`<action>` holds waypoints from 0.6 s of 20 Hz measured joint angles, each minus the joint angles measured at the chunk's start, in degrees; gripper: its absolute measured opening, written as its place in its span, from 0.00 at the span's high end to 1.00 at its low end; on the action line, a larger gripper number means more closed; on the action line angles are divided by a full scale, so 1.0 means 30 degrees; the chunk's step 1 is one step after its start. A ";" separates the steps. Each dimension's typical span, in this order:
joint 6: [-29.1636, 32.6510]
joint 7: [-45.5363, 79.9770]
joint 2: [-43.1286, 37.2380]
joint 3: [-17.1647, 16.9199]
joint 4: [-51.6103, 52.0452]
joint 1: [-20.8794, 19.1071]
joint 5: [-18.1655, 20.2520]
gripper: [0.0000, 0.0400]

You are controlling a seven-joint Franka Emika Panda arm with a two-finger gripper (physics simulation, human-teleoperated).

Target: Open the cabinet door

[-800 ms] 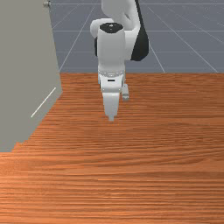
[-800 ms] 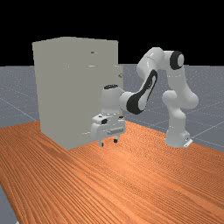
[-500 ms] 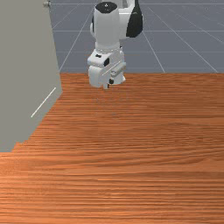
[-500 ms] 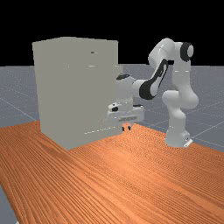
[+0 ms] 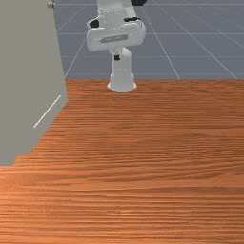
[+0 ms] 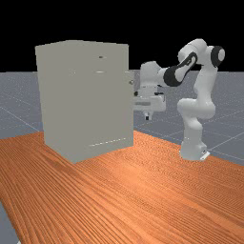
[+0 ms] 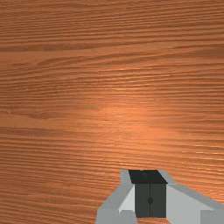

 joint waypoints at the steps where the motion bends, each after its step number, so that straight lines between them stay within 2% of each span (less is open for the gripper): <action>1: -0.0013 0.0017 -0.1245 -0.0071 -0.0801 -0.0096 0.0030 1.00; 4: -0.0081 0.0000 -0.4529 -0.0120 -0.3037 -0.0178 0.0120 1.00; 7: -0.0189 -0.0102 -0.9687 -0.0237 -0.5233 -0.0267 0.0270 1.00; 9: -0.0560 -0.0113 -1.1923 -0.0313 -0.5930 -0.0382 0.0265 1.00; 12: -0.2156 -0.0778 -1.4874 -0.1297 -0.6218 -0.1282 -0.0463 1.00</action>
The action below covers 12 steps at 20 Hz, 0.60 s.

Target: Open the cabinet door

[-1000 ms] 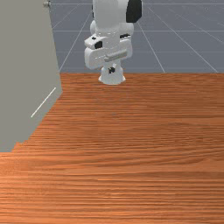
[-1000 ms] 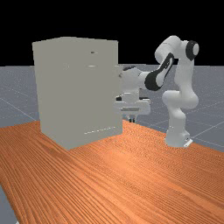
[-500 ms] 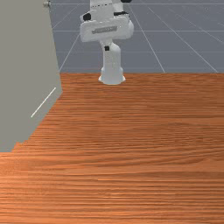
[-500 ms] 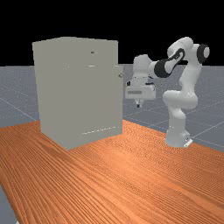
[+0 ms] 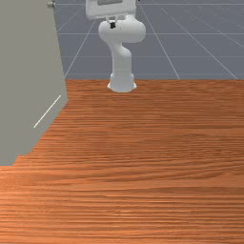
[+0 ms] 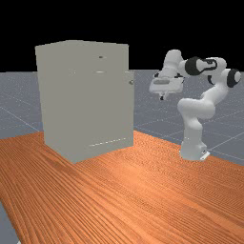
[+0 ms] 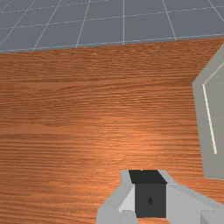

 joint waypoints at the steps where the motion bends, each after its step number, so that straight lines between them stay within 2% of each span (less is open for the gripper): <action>1: -0.0415 -0.0465 -0.0627 -0.0548 0.0051 -0.0632 -0.0594 1.00; 5: -0.1449 -0.1482 -0.2210 -0.2121 0.1097 -0.2856 -0.2432 1.00; 8: -0.0918 -0.1821 -0.1933 -0.3900 0.2571 -0.3685 -0.2695 1.00; 9: 0.0271 -0.1748 -0.1694 -0.4584 0.2825 -0.3821 -0.2503 1.00; 12: 0.5888 -0.1656 -0.0782 -0.6488 0.2782 -0.4118 -0.2004 1.00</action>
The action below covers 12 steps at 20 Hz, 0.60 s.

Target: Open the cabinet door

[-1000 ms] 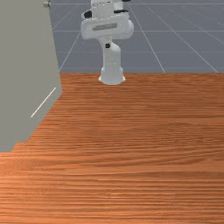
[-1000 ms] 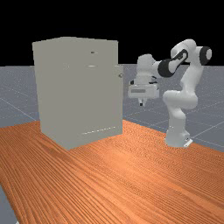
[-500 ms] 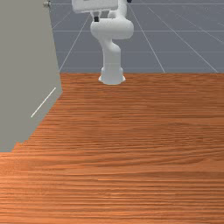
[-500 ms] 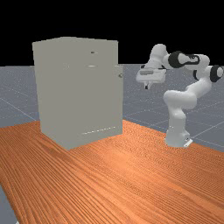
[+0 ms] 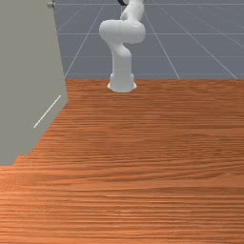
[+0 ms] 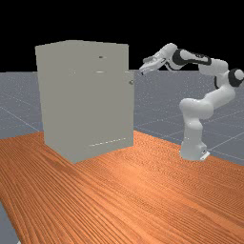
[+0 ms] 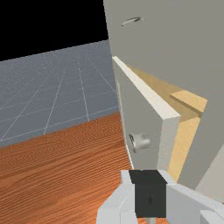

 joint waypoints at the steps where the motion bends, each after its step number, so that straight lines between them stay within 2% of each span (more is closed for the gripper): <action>1: 0.1968 -0.0332 0.0322 -0.0657 -0.0293 -0.0081 -0.0085 1.00; 4: 0.5709 -0.1319 0.1368 -0.2190 -0.1220 -0.0502 -0.0604 1.00; 5: 0.6438 -0.1515 0.1641 -0.2540 -0.1403 -0.0606 -0.0705 0.61; 6: 0.7259 -0.1738 0.1820 -0.2847 -0.1682 -0.0603 -0.0783 0.37; 7: 0.8445 -0.2090 0.1911 -0.3130 -0.2411 -0.0380 -0.0889 0.22; 9: 1.0600 -0.2662 0.2195 -0.3676 -0.3711 0.0230 -0.1020 0.08; 12: 1.2112 -0.2951 0.2568 -0.3959 -0.4357 0.0654 -0.1110 0.02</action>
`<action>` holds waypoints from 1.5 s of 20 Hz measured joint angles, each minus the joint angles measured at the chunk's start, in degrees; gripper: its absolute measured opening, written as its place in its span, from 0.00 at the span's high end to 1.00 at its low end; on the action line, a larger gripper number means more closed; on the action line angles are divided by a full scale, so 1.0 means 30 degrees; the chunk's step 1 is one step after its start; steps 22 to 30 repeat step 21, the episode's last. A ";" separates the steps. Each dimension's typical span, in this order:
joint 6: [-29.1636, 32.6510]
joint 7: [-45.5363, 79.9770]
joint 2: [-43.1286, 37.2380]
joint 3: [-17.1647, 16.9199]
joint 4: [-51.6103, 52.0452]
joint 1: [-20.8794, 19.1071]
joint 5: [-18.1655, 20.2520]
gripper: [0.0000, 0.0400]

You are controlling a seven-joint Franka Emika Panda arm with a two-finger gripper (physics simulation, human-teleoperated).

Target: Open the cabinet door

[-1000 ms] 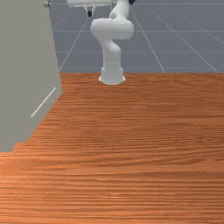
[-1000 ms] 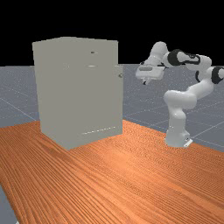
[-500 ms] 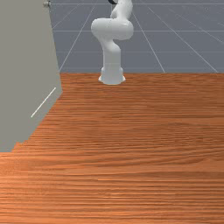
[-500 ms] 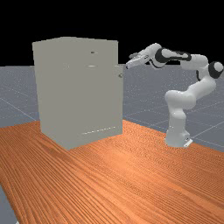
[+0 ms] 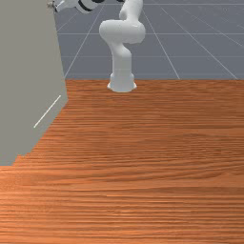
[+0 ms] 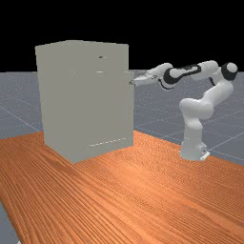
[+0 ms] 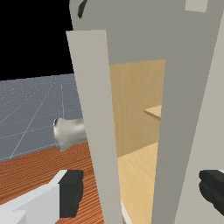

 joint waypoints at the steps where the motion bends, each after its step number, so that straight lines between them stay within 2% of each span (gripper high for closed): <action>1: 0.0231 -0.0035 0.0068 -0.0005 -0.0071 0.0082 -0.0020 0.01; 4: 0.0624 0.0006 0.0338 0.0168 -0.0329 0.0253 -0.0055 0.00; 7: 0.1349 0.0528 0.0839 0.0923 -0.0760 0.0769 0.0072 0.00; 12: 0.1627 0.2006 0.0918 0.3215 -0.1534 0.0560 0.0298 0.00; 14: 0.1625 0.3295 0.1178 0.5049 -0.1717 0.0342 0.0528 0.00; 19: 0.1525 0.7775 0.1204 1.1566 -0.2269 0.0241 0.1267 0.00; 21: 0.1542 0.9294 0.1304 1.3736 -0.2253 0.0225 0.1480 0.00; 30: 0.1542 0.9294 0.1304 1.3736 -0.2253 0.0225 0.1480 0.00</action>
